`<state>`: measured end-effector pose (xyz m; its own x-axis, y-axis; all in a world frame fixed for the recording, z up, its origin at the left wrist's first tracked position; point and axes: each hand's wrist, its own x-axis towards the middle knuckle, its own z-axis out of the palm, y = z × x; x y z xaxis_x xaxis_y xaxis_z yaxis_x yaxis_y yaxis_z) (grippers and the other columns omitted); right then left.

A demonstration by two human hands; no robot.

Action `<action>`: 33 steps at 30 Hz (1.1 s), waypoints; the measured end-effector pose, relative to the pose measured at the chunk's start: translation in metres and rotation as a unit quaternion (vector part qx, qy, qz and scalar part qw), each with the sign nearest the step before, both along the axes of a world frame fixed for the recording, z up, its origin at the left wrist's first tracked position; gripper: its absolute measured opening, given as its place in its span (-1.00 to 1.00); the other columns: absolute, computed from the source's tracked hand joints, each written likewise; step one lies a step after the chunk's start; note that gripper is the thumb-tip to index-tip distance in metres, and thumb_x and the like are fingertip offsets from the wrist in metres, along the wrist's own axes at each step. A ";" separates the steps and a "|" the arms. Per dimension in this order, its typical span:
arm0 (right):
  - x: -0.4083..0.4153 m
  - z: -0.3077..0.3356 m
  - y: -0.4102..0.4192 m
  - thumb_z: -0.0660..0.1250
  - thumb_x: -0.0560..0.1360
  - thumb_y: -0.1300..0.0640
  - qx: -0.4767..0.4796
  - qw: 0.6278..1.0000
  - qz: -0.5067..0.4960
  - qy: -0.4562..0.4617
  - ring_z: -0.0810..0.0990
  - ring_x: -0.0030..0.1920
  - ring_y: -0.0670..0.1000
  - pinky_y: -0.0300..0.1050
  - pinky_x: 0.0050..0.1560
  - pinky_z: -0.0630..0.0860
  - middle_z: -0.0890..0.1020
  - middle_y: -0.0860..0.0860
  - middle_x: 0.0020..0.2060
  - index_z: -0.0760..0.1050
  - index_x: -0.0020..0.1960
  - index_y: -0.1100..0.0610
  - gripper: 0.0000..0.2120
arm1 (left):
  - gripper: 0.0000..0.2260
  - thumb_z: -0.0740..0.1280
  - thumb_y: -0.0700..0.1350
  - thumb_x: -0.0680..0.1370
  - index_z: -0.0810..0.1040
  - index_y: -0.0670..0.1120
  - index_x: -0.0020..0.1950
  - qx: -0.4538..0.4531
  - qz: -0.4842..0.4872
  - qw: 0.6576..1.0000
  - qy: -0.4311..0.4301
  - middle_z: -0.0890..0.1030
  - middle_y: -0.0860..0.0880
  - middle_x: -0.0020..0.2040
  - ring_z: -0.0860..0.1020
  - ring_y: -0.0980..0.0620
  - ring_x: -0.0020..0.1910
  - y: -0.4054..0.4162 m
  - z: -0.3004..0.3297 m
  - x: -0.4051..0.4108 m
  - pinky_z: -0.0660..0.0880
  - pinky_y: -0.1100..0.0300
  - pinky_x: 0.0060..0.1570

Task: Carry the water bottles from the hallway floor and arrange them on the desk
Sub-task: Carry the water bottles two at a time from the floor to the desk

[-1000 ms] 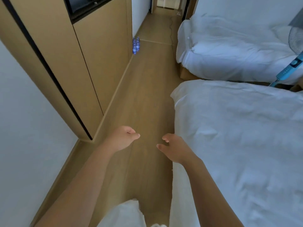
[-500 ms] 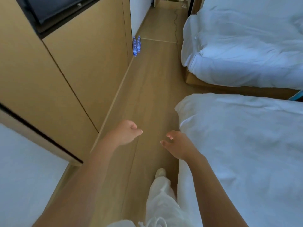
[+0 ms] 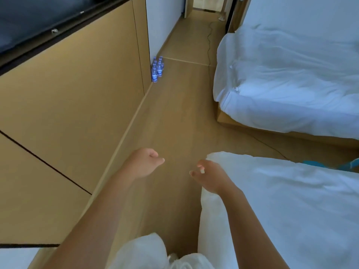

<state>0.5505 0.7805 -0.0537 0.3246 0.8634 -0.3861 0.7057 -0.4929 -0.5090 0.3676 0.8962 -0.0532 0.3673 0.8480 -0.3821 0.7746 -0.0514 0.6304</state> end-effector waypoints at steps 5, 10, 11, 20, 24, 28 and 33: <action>0.037 -0.015 0.074 0.24 0.54 -0.05 -0.009 1.000 0.010 0.007 0.50 0.19 0.05 -0.13 0.12 0.45 0.48 0.06 0.27 0.36 0.36 0.14 -0.55 | -0.72 0.37 0.06 0.48 0.60 -0.08 0.09 -0.019 0.013 0.999 -0.023 0.63 0.00 0.03 0.57 0.02 -0.04 0.077 -0.020 0.041 0.40 0.22 -0.09; 0.077 -0.023 0.177 0.23 0.54 -0.06 -0.011 0.999 0.027 -0.015 0.48 0.24 0.03 -0.16 0.12 0.41 0.48 0.05 0.29 0.35 0.38 0.13 -0.53 | -0.76 0.37 0.05 0.48 0.60 -0.07 0.03 -0.002 0.005 1.000 -0.022 0.63 -0.01 0.00 0.56 0.02 -0.04 0.183 -0.026 0.082 0.39 0.24 -0.10; 0.084 -0.023 0.200 0.23 0.54 -0.05 -0.012 0.999 0.029 -0.018 0.47 0.24 0.03 -0.14 0.15 0.41 0.48 0.04 0.29 0.36 0.38 0.13 -0.54 | -0.77 0.38 0.04 0.48 0.60 -0.07 0.02 0.005 0.004 1.000 -0.023 0.63 -0.01 0.00 0.57 0.01 -0.02 0.207 -0.022 0.090 0.39 0.24 -0.08; 0.139 -0.006 0.382 0.24 0.53 -0.06 0.014 0.999 0.027 -0.024 0.50 0.19 0.03 -0.13 0.11 0.44 0.51 0.03 0.24 0.38 0.34 0.11 -0.56 | -0.79 0.37 0.04 0.48 0.58 -0.07 0.00 0.006 -0.011 0.999 -0.037 0.61 0.00 -0.02 0.56 0.01 -0.02 0.381 -0.005 0.161 0.40 0.23 -0.09; 0.165 -0.009 0.439 0.24 0.53 -0.06 0.036 0.999 0.015 -0.020 0.52 0.13 0.02 -0.13 0.07 0.45 0.55 0.01 0.18 0.42 0.29 0.10 -0.60 | -0.80 0.39 0.04 0.47 0.58 -0.06 -0.03 -0.014 -0.019 0.999 -0.030 0.62 0.01 -0.03 0.57 0.02 -0.01 0.438 -0.016 0.184 0.43 0.20 -0.03; 0.198 -0.019 0.502 0.25 0.53 -0.05 0.049 0.999 0.016 -0.017 0.53 0.13 0.02 -0.15 0.06 0.44 0.56 0.01 0.17 0.44 0.28 0.11 -0.62 | -0.80 0.39 0.04 0.46 0.59 -0.06 -0.03 -0.018 -0.011 0.999 -0.039 0.62 0.01 -0.03 0.57 0.04 -0.02 0.504 -0.028 0.216 0.42 0.21 -0.07; 0.264 -0.031 0.597 0.24 0.53 -0.06 0.045 0.998 0.029 -0.024 0.52 0.16 0.02 -0.11 0.11 0.47 0.55 0.01 0.20 0.43 0.29 0.11 -0.61 | -0.75 0.39 0.05 0.47 0.59 -0.07 0.04 -0.025 0.005 0.998 -0.049 0.60 0.03 0.02 0.55 0.06 0.02 0.595 -0.039 0.279 0.39 0.22 -0.06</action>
<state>0.8143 1.3773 -0.0846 0.2898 0.9120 -0.2903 0.7566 -0.4040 -0.5141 0.6462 1.4908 -0.0921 0.3967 0.8327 -0.3862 0.7089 -0.0106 0.7053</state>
